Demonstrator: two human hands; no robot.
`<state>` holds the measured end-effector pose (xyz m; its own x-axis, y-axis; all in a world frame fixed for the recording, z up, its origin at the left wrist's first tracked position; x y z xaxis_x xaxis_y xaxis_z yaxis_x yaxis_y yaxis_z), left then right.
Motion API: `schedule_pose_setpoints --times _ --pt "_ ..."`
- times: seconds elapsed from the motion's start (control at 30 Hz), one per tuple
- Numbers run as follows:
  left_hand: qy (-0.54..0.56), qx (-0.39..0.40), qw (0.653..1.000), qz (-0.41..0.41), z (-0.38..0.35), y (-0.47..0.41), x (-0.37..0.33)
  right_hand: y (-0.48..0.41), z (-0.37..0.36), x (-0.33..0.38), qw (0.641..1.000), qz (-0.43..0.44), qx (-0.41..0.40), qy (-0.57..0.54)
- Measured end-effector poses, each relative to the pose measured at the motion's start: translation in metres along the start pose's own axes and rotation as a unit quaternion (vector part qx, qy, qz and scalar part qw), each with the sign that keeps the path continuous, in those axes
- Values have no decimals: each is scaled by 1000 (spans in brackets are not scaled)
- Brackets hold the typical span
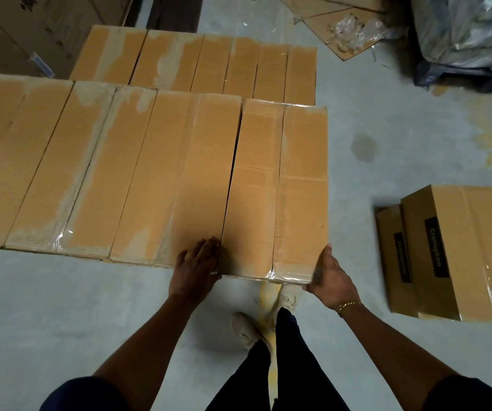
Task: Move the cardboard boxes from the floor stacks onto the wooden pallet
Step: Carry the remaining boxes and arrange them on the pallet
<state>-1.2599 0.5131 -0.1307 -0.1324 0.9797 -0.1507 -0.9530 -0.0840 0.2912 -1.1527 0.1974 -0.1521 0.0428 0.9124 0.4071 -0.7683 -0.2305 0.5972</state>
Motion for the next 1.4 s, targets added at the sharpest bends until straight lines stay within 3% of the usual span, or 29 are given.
schedule_pose_setpoints --times 0.53,1.17,1.4 --pt "23 -32 999 15 5 0 -9 -5 4 2 1000 -3 0 -18" --pt "22 10 999 25 -6 11 -4 7 -4 0 999 0 -2 -32" --pt "-3 60 997 37 -12 13 -10 4 -3 -3 998 11 21 -52"
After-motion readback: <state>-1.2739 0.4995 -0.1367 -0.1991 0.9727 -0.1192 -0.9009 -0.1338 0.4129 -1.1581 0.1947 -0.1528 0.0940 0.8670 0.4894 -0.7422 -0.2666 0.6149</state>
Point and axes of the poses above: each hand's wrist, its own y-axis away from the middle knuckle, its own z-axis out of the back of the hand, x = y × z, the point moved 8 cm from there along -y, towards the middle knuckle, and after that the axes turned 3 degrees about -y, right-handed, at the moved point
